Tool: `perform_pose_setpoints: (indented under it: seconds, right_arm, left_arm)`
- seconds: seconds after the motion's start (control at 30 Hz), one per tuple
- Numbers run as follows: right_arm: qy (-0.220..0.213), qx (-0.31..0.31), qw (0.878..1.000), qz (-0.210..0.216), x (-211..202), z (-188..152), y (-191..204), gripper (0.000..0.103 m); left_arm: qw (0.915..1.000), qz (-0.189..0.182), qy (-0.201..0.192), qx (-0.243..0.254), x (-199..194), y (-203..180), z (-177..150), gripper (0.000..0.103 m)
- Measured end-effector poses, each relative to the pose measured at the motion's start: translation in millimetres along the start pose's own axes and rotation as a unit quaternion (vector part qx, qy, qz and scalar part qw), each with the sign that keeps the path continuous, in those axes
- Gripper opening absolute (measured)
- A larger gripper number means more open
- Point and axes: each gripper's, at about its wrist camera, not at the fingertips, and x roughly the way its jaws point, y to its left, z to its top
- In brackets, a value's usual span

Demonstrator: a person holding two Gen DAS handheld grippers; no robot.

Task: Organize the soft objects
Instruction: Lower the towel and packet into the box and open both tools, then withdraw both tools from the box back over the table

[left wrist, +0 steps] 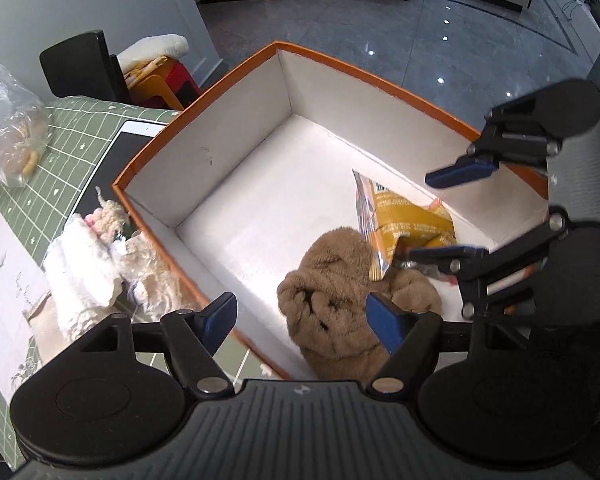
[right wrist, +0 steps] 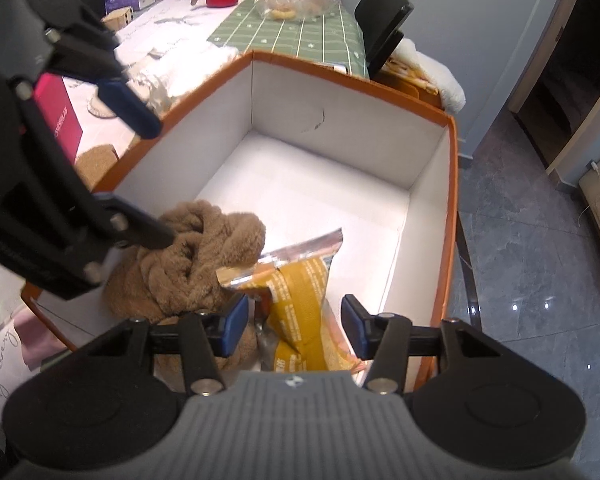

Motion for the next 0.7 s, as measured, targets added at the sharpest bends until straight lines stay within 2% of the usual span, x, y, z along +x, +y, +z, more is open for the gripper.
perform_pose_setpoints:
  seconds: [0.1, 0.2, 0.37, 0.53, 0.7]
  right_arm:
    - [-0.014, -0.001, 1.0, -0.001, -8.4, 3.7, 4.6, 0.051]
    - [-0.037, -0.003, 0.999, -0.003, -19.3, 8.0, 12.1, 0.051]
    - [-0.074, -0.01, 0.997, 0.003, -40.6, 17.7, 29.5, 0.051]
    - [-0.098, -0.039, 0.994, 0.018, -54.4, 26.3, 62.3, 0.051]
    - [-0.115, -0.081, 0.989, 0.041, -62.3, 34.7, 103.0, 0.052]
  left_arm:
    - [0.9999, 0.008, -0.005, -0.007, -11.2, 4.7, -15.8, 0.086]
    - [0.9987, 0.014, -0.031, -0.038, -24.8, 13.5, -34.6, 0.086]
    - [0.9948, 0.034, -0.046, -0.084, -39.9, 28.3, -72.4, 0.086]
    - [0.9908, 0.055, -0.044, -0.115, -52.1, 39.5, -113.2, 0.086]
    - [0.9823, 0.065, -0.051, -0.168, -61.0, 48.4, -157.6, 0.086]
